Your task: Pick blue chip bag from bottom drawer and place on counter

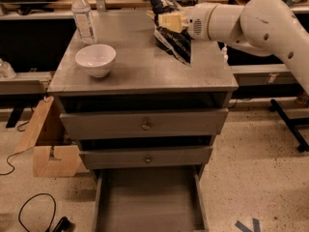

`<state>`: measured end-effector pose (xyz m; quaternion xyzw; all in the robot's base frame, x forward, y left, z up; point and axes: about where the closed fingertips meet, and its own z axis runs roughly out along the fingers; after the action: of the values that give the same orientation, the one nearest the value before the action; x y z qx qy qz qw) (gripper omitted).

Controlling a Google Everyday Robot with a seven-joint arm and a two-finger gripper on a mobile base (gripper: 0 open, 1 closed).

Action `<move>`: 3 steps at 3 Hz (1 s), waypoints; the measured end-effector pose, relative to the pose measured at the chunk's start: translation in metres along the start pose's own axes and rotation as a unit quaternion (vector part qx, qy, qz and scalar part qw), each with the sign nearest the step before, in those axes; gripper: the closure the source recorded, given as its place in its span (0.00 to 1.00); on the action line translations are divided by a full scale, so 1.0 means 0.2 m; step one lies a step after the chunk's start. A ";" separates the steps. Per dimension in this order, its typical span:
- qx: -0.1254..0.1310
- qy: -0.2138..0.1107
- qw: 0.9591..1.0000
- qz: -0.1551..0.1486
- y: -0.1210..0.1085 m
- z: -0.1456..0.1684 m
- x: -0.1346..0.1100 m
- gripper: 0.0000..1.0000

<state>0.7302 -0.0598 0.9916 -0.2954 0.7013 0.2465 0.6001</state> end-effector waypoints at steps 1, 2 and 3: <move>-0.002 0.000 1.000 0.000 0.01 0.01 0.00 0.35; -0.004 0.000 1.000 0.000 0.02 0.02 0.00 0.12; -0.006 0.001 1.000 0.000 0.03 0.03 0.00 0.00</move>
Offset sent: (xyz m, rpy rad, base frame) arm 0.0001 0.0027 -0.0004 0.0002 0.0007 0.0039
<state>0.7301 -0.0522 0.9902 -0.2990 0.7002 0.2504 0.5980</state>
